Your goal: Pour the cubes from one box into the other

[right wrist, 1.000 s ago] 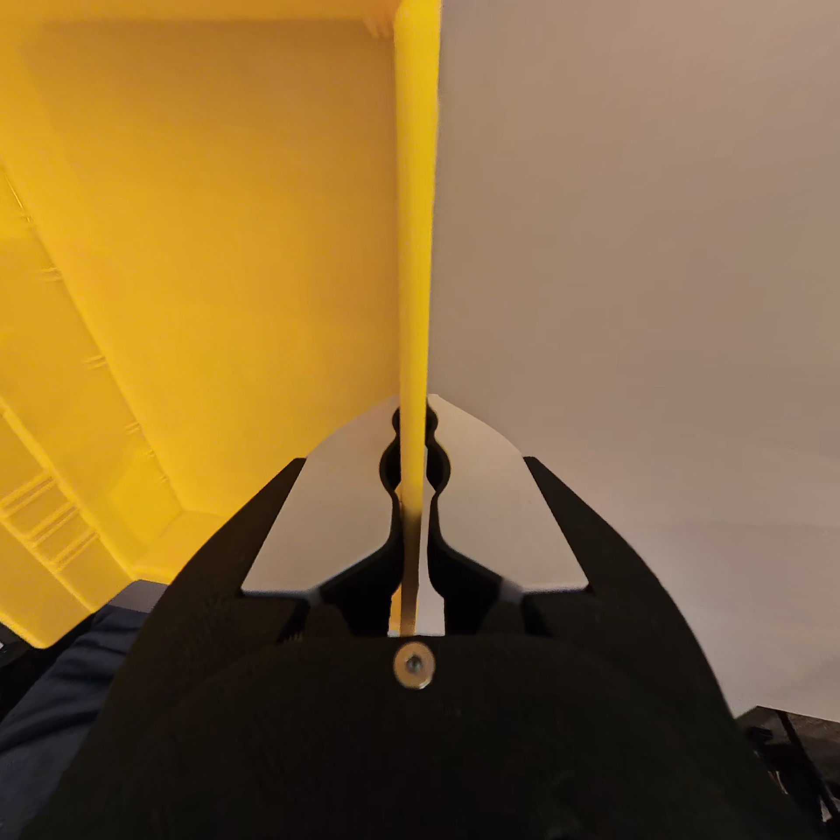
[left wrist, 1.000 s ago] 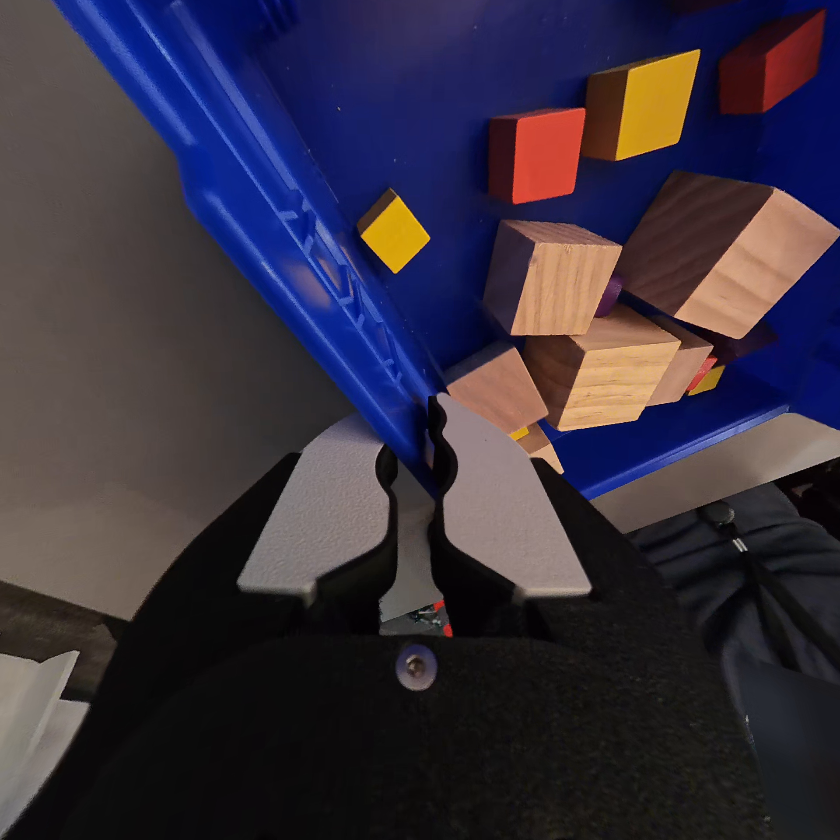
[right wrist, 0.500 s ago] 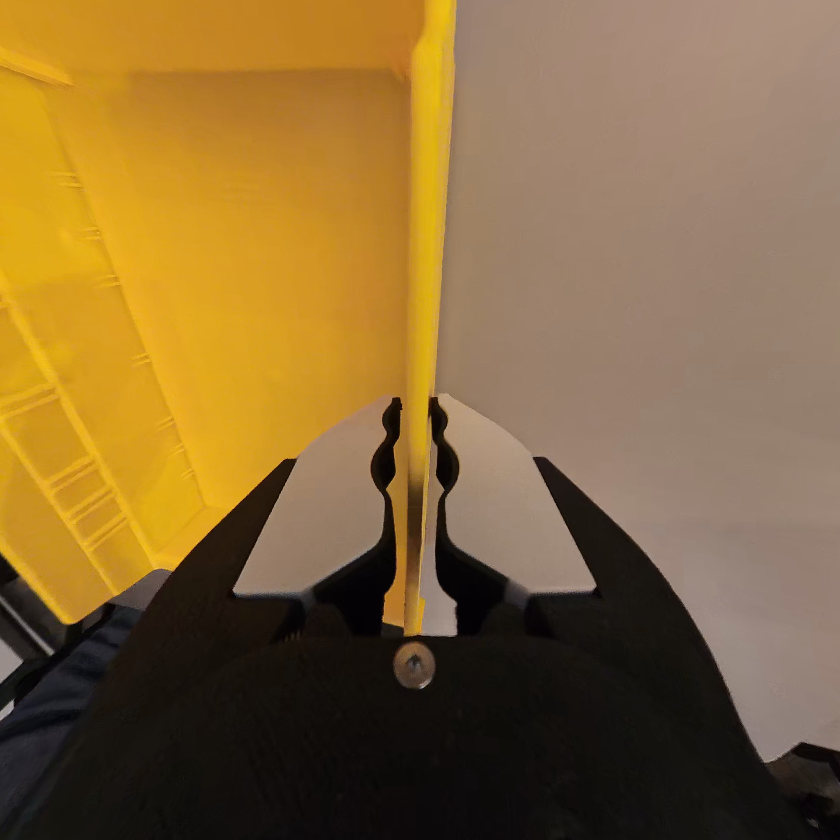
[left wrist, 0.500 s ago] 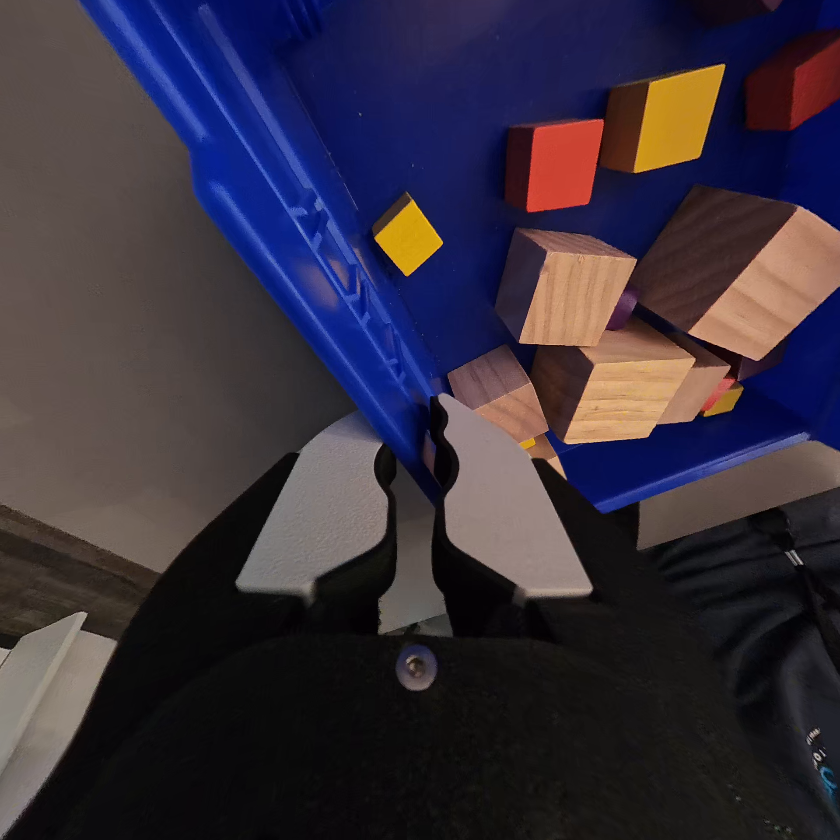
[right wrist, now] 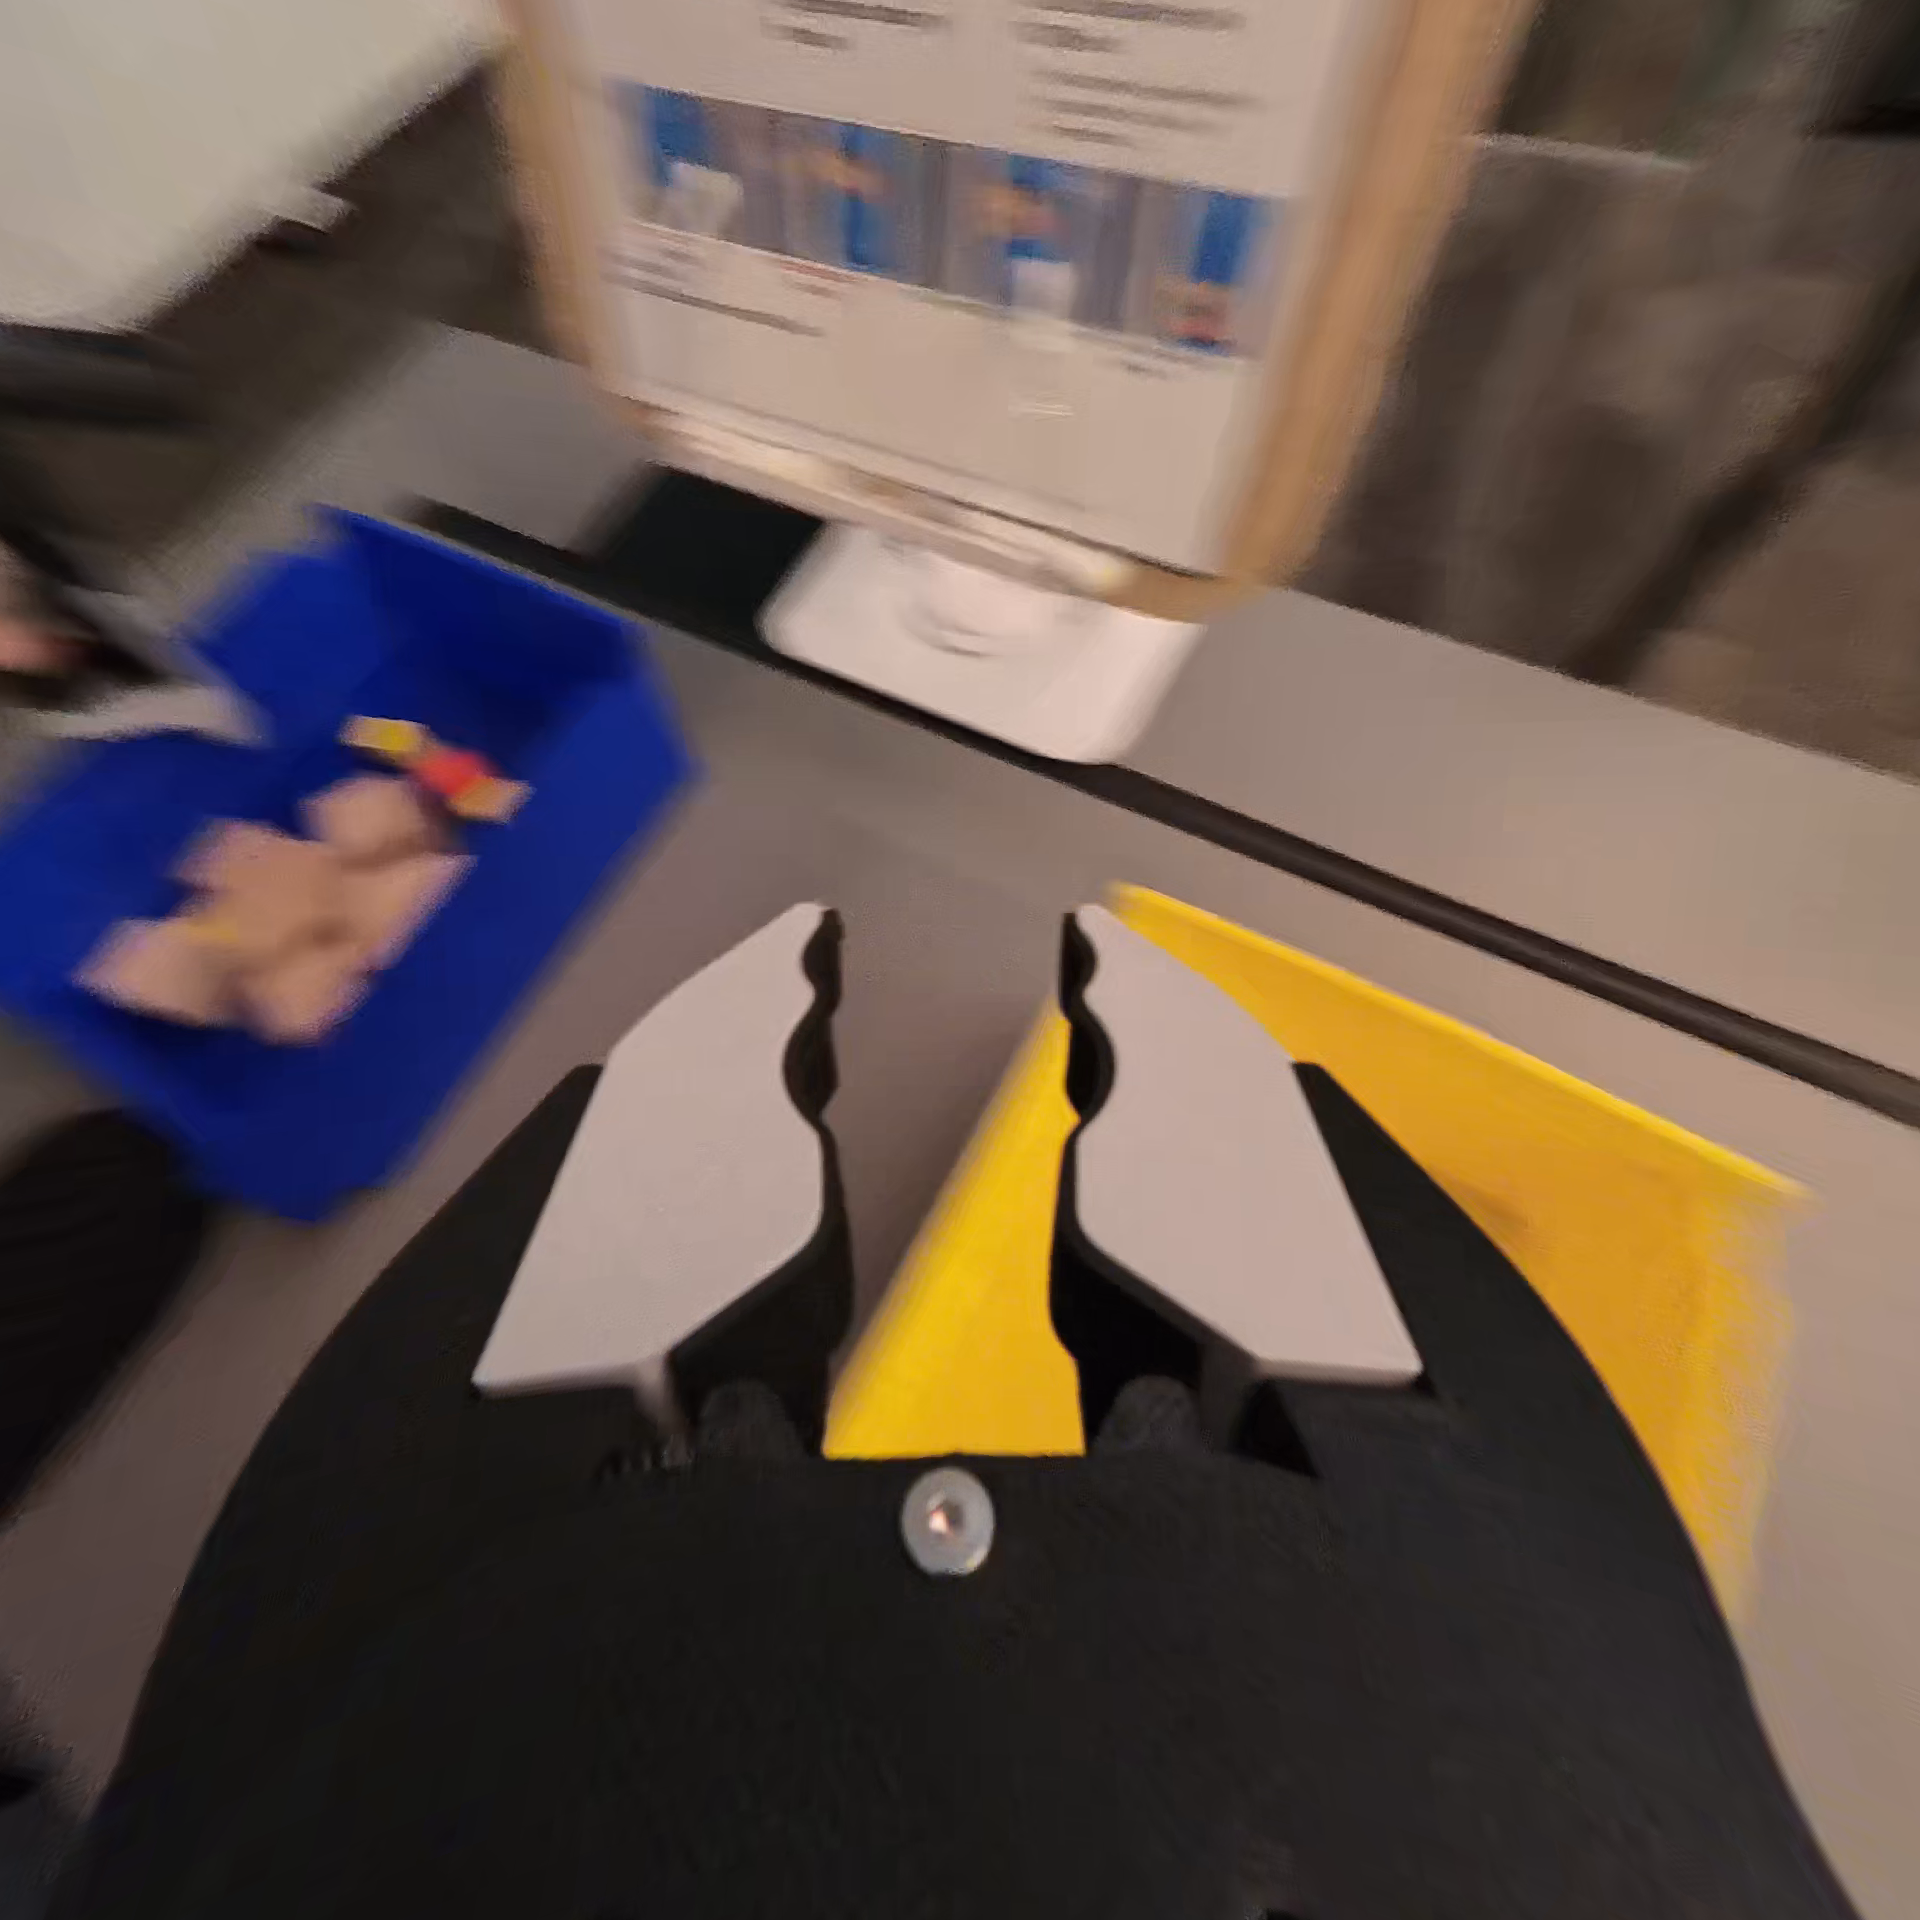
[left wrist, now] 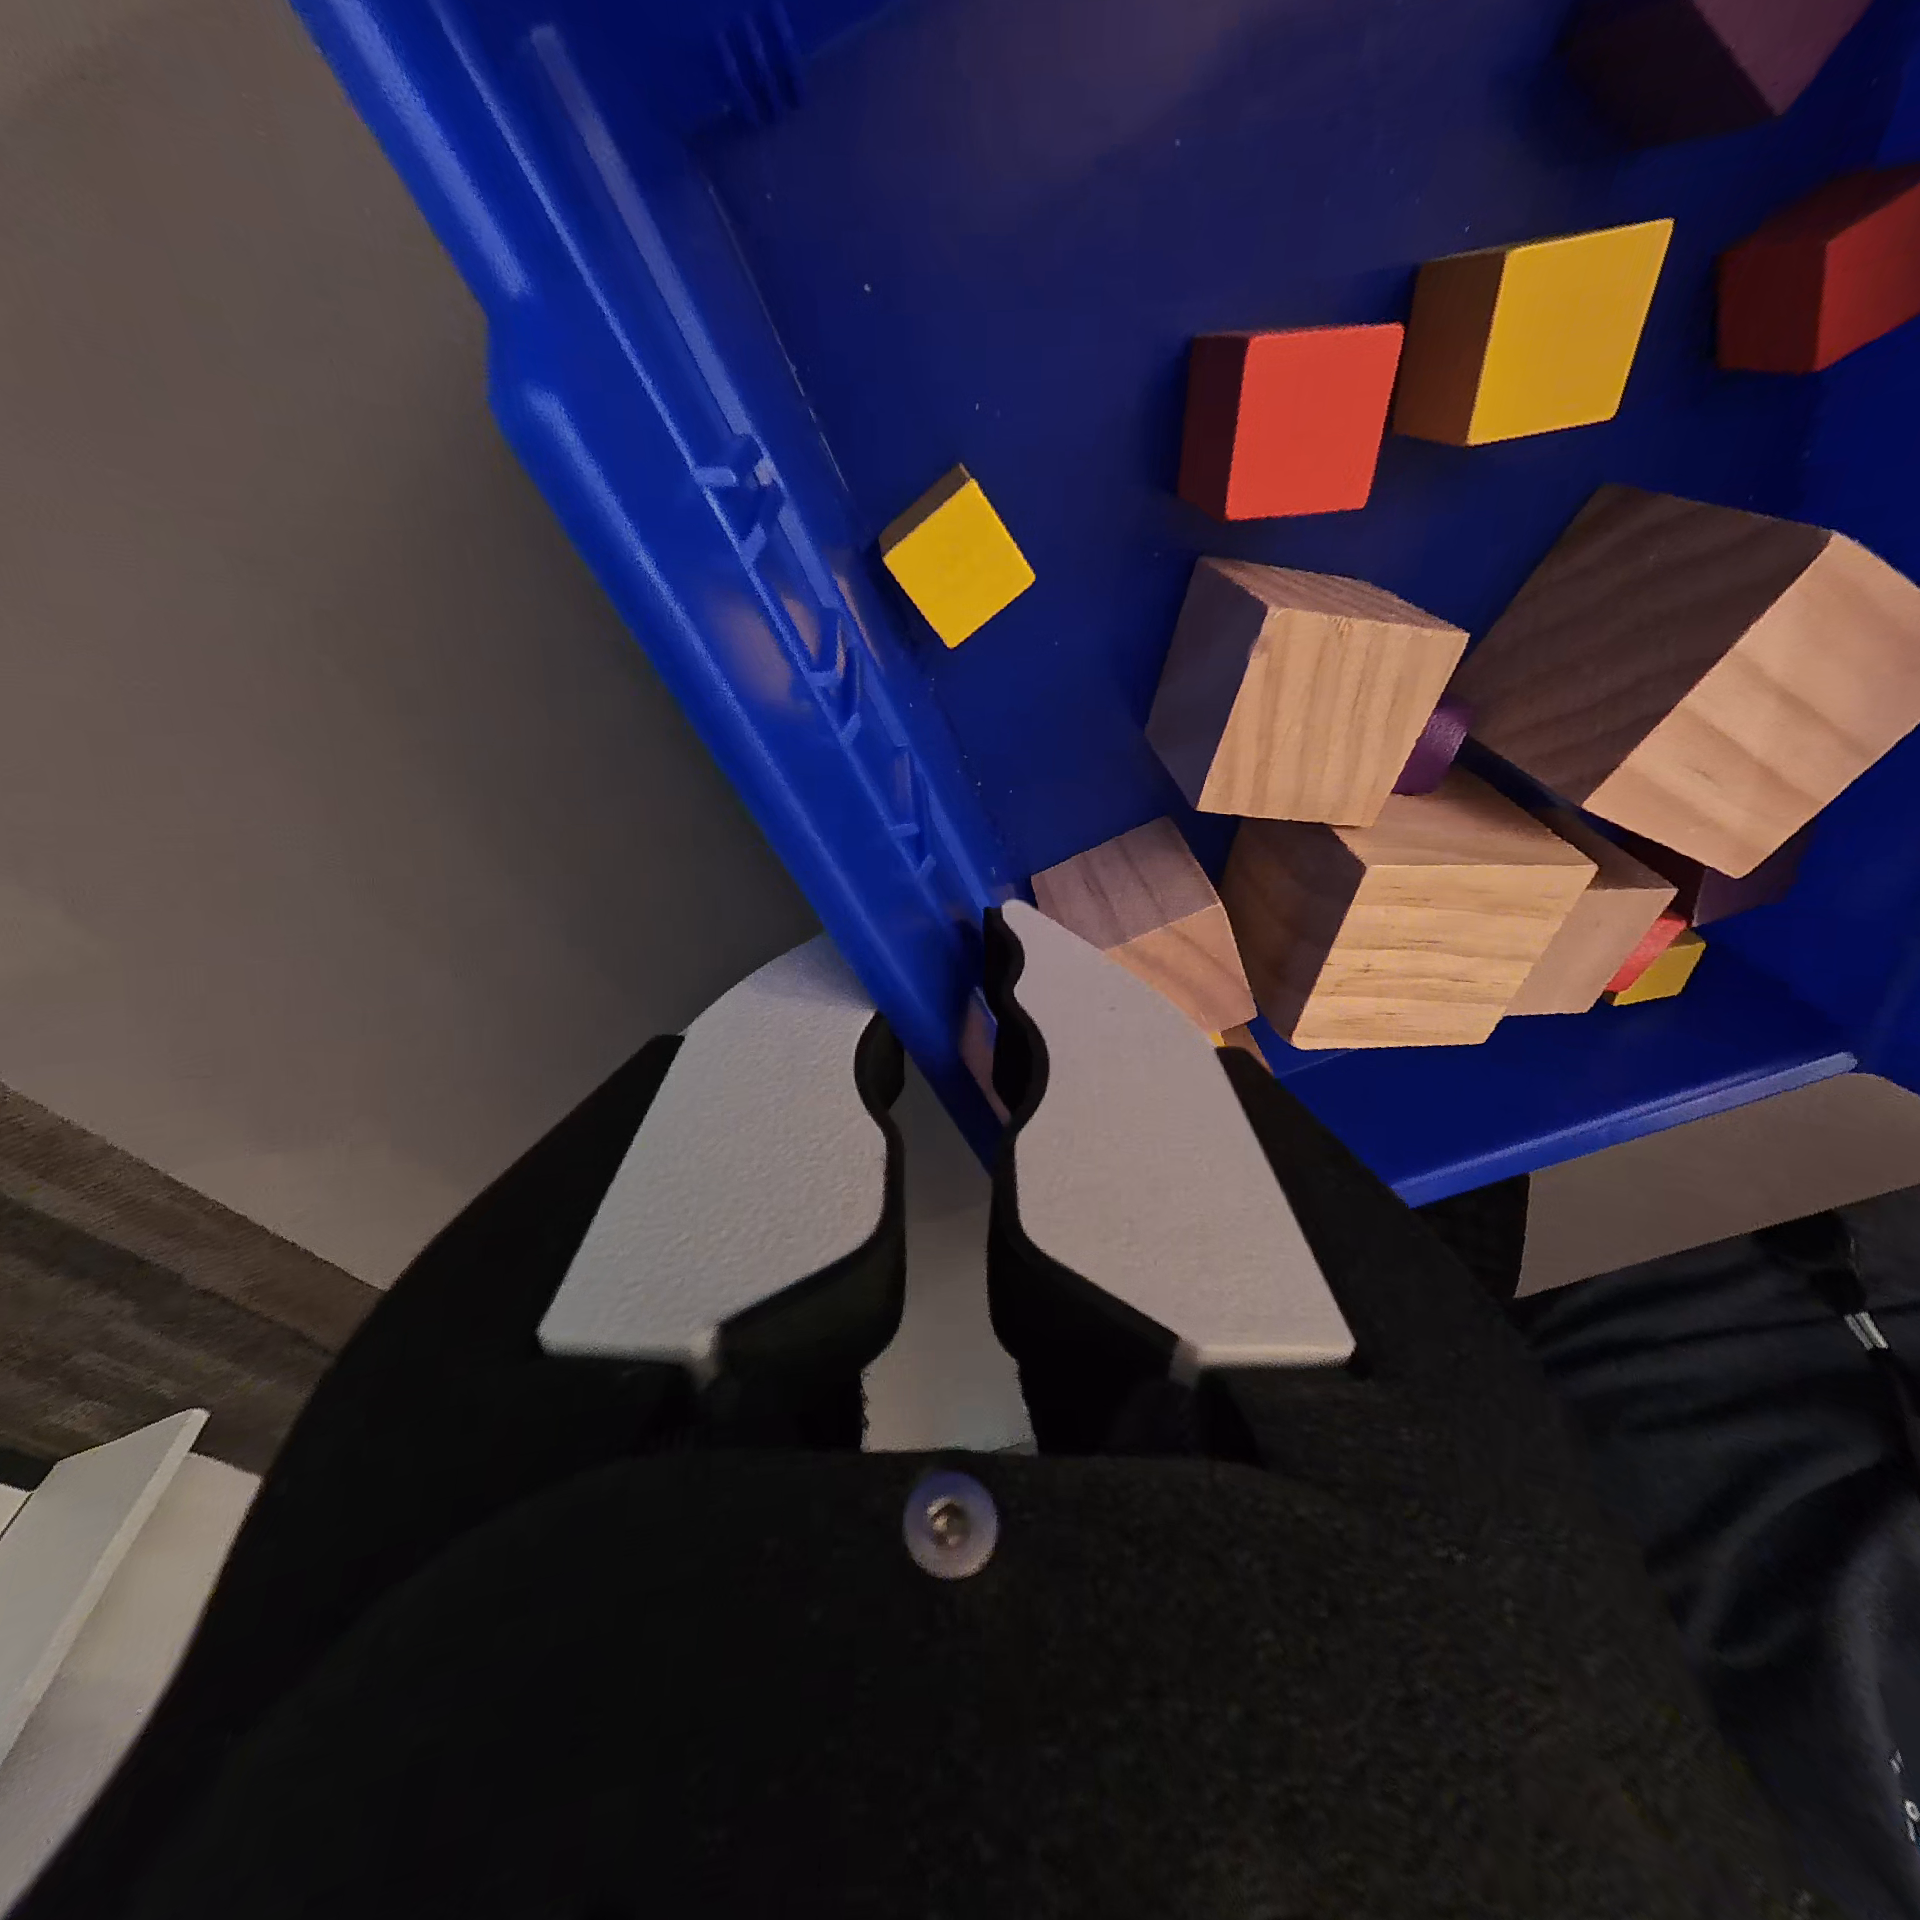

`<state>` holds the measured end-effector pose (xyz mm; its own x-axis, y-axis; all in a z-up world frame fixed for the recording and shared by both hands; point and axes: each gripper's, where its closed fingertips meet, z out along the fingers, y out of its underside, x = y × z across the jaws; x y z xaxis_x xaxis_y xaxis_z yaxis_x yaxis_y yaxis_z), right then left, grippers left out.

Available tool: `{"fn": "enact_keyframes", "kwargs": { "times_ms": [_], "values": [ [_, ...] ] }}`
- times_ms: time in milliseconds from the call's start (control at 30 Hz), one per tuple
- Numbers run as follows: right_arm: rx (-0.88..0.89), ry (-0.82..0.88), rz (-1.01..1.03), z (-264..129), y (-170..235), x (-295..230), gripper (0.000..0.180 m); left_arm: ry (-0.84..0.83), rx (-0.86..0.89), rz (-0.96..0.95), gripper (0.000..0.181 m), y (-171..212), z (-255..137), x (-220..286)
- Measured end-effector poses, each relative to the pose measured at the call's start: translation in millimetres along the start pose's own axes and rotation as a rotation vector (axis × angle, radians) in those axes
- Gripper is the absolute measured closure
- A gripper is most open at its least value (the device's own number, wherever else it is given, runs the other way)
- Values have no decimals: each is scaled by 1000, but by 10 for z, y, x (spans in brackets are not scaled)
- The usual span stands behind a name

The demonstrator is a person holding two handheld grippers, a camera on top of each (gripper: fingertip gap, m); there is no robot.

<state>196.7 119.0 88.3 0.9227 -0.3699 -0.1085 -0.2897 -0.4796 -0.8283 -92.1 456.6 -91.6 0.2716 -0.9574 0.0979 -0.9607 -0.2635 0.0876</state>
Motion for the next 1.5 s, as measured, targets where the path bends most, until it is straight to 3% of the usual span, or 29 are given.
{"fn": "enact_keyframes", "kwargs": {
  "times_ms": [33,100,167,300,467,600,767,833,900,1200,1500],
  "values": [
    [-11,-146,51,165,5,-374,135,7,15,-9,170,-7,0,4],
    [-212,-425,191,505,260,-1106,143,23,57,-53,172,-35,5,11],
    [-433,-545,274,865,594,-1621,147,36,88,-75,173,-49,9,10],
    [-577,-389,230,1529,905,-1873,146,50,140,-84,172,-42,0,21],
    [-574,-204,187,1888,781,-1876,132,92,127,-111,174,46,42,69],
    [-719,-124,193,2043,956,-1955,130,68,133,-119,175,36,57,59],
    [-824,74,126,2167,1155,-1897,148,45,132,-154,175,38,72,51],
    [-882,92,114,2185,1262,-1949,165,29,128,-155,175,39,89,46],
    [-884,137,96,2203,1259,-1922,164,8,126,-145,175,42,91,41],
    [-833,138,127,2246,1249,-1919,167,16,114,-181,176,43,98,42],
    [-806,27,222,2215,1261,-1925,173,-16,73,-181,176,125,71,140]
  ]
}}
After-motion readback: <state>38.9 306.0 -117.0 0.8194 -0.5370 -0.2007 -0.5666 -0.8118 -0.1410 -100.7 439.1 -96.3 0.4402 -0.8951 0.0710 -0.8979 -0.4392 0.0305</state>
